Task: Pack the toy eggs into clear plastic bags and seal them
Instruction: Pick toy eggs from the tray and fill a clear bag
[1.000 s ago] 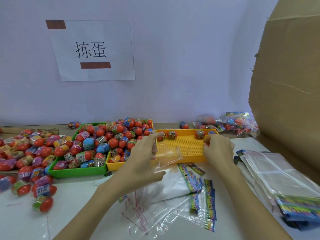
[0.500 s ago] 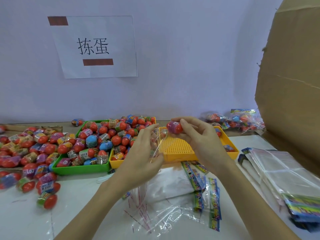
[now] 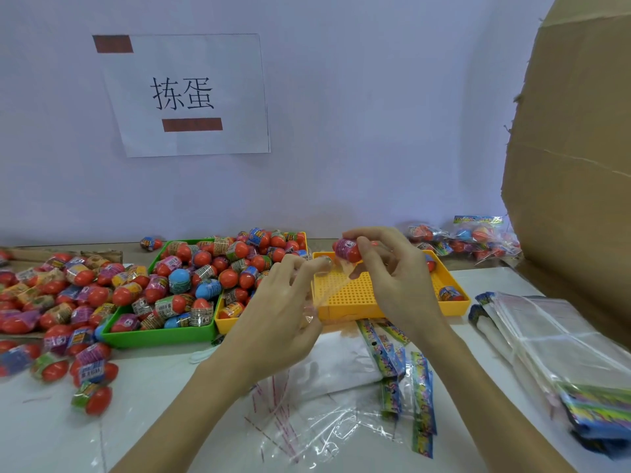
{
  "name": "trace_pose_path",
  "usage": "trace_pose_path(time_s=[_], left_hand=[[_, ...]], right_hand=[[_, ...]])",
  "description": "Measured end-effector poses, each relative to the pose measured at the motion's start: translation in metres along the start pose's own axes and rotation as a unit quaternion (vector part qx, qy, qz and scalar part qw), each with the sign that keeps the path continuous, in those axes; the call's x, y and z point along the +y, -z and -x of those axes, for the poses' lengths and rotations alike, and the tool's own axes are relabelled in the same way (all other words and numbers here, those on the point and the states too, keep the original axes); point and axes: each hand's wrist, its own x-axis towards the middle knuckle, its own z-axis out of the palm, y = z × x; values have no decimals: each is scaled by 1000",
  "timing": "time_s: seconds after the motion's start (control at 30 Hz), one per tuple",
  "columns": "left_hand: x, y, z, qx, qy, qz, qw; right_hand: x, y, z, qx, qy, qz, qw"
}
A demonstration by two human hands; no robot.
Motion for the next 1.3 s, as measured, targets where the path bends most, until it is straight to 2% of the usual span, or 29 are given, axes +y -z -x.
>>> trace_pose_path(time_s=[0.33, 0.6, 0.83, 1.0, 1.13, 1.3], left_hand=[[0, 1, 2, 7, 1, 51, 999], [4, 1, 1, 6, -29, 50, 998], [5, 1, 2, 24, 7, 90, 996], [4, 1, 2, 39, 18, 66, 997], [1, -1, 3, 35, 22, 44, 998], [2, -3, 3, 34, 15, 31, 999]], right_hand=[[0, -1, 2, -64, 15, 52, 996], [-2, -4, 4, -88, -32, -21, 995], [-4, -2, 4, -170, -50, -84, 981], [-4, -1, 4, -228, -72, -116, 964], [-2, -5, 8, -273, -97, -96, 952], [0, -12, 10, -265, -89, -32, 960]])
